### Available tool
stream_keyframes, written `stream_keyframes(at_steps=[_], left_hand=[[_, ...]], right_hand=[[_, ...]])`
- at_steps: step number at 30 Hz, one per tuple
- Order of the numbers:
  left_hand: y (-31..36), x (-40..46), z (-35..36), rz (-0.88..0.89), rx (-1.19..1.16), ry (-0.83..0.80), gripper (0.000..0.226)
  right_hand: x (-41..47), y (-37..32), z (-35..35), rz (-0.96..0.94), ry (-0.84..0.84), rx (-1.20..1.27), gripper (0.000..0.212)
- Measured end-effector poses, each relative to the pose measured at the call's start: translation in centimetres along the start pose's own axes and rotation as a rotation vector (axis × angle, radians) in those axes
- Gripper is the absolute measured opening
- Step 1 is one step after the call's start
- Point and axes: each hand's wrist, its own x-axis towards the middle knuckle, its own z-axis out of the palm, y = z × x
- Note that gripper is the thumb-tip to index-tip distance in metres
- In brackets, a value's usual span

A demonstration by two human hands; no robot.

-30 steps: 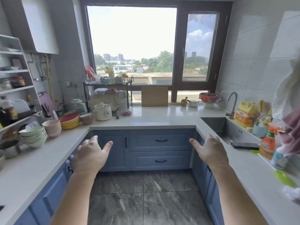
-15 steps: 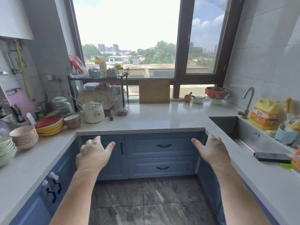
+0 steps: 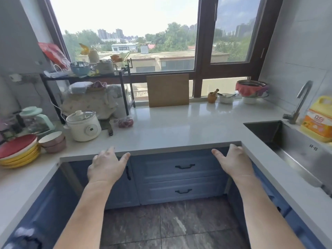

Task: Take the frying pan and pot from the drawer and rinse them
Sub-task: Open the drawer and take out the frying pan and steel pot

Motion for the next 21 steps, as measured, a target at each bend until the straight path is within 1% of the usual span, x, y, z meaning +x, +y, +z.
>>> stream_keyframes(at_steps=[6, 11, 15, 21], left_hand=[[4.4, 9.2, 5.8, -0.058, 0.026, -0.039, 0.062], [8.0, 16.3, 11.9, -0.148, 0.025, -0.127, 0.066], [9.5, 20.6, 17.0, -0.212, 0.028, -0.179, 0.066], [9.5, 23.6, 23.8, -0.254, 0.050, -0.230, 0.067]], right_hand=[[11.4, 0.4, 7.1, 0.000, -0.116, -0.011, 0.063], [19.7, 1.4, 14.9, 0.025, -0.280, -0.070, 0.063], [23.7, 2.4, 21.5, 0.026, -0.439, -0.137, 0.062], [26.4, 4.1, 30.4, 0.029, -0.607, -0.219, 0.061]])
